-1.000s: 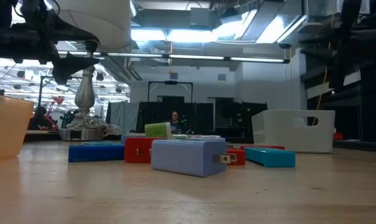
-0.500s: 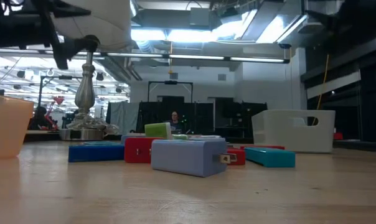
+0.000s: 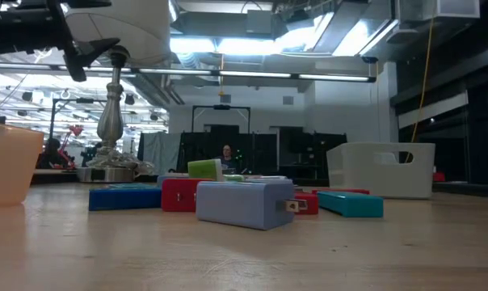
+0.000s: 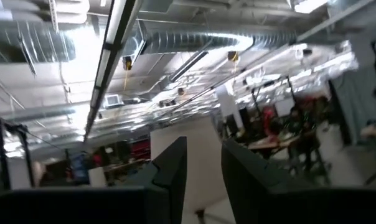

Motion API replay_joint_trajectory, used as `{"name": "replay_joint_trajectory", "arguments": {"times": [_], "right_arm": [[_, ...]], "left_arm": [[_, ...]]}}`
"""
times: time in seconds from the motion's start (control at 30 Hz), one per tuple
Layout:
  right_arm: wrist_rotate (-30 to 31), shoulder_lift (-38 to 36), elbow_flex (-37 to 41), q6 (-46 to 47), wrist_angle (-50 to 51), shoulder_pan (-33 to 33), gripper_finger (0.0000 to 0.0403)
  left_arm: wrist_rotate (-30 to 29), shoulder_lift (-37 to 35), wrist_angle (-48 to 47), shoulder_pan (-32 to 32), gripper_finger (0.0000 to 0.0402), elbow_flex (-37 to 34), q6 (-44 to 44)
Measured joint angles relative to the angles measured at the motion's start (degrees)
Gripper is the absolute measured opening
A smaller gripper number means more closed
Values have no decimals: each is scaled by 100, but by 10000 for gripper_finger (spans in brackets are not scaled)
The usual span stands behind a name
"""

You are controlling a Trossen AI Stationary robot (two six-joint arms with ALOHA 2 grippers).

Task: Pick & Place Office items
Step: Put the top left light blue charger adapter into the orange bin

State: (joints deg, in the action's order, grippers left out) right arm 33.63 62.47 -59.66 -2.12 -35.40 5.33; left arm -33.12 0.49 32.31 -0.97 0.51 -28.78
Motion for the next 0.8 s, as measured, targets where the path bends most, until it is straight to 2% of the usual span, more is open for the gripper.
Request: {"name": "replay_joint_trajectory", "arguments": {"times": [0.13, 0.27, 0.43, 0.57, 0.8], "right_arm": [[0, 419, -718, -541, 389, 2, 100], [1, 582, -1083, -583, 686, -1, 100], [0, 602, -1118, -417, 776, 2, 100], [46, 605, -1118, -249, 1020, -1, 100], [490, 705, -1118, -118, 1008, -1, 100]], "left_arm": [[-14, -9, 388, 0, 306, 0, 102], [174, -7, 680, 0, 306, 0, -122], [377, -5, 863, 0, 306, 0, -875], [133, 0, 862, 1, 306, 0, -2265], [44, 16, 835, 7, 306, 112, -2355]]}}
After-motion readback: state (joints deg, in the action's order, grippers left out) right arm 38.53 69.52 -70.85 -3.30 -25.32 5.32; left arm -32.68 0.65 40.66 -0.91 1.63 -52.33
